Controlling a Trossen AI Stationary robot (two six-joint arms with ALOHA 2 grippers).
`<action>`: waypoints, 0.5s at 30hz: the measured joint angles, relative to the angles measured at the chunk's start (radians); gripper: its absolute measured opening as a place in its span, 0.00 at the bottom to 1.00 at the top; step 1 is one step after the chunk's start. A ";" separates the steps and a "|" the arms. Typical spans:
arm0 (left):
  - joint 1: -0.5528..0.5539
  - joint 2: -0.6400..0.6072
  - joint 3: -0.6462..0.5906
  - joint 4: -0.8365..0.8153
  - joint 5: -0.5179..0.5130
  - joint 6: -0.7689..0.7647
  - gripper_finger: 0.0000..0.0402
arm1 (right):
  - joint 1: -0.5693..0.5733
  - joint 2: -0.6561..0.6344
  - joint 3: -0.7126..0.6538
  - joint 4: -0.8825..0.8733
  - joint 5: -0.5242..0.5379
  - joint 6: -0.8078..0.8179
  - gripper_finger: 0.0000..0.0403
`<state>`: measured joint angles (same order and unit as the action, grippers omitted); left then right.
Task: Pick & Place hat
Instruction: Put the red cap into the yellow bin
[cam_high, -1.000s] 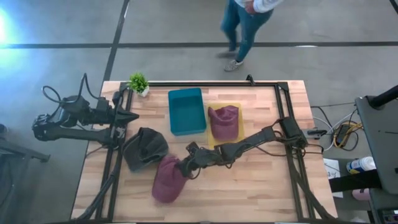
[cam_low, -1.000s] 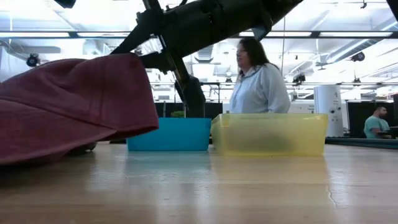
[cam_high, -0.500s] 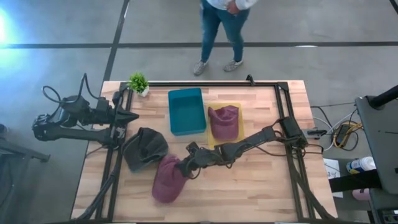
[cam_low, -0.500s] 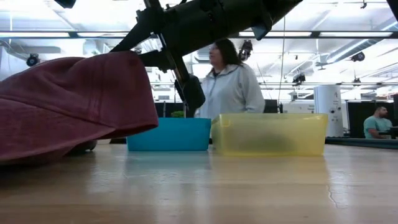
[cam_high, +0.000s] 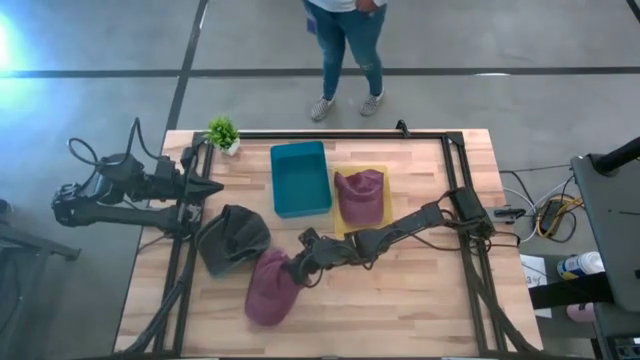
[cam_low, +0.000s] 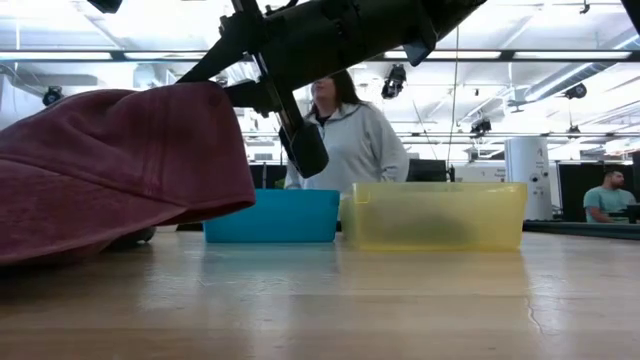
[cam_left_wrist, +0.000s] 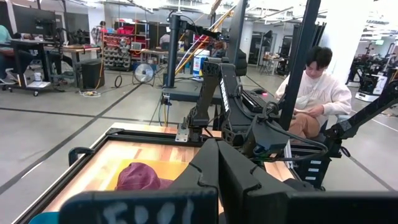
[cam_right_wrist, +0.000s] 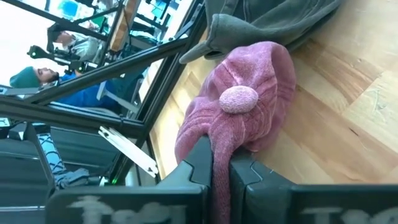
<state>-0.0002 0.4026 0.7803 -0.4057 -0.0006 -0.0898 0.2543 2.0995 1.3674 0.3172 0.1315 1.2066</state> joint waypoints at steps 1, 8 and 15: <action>0.000 0.000 0.000 0.000 0.000 0.000 0.00 | 0.000 0.000 0.000 0.000 -0.003 -0.002 0.02; 0.000 0.000 0.000 0.000 0.000 0.000 0.00 | 0.000 0.000 0.000 0.001 -0.025 -0.006 0.02; 0.000 0.000 0.000 0.000 0.000 0.000 0.00 | 0.000 0.000 0.000 0.001 -0.027 -0.005 0.02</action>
<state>-0.0002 0.4026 0.7806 -0.4057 -0.0005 -0.0898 0.2543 2.0995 1.3670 0.3180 0.1043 1.2018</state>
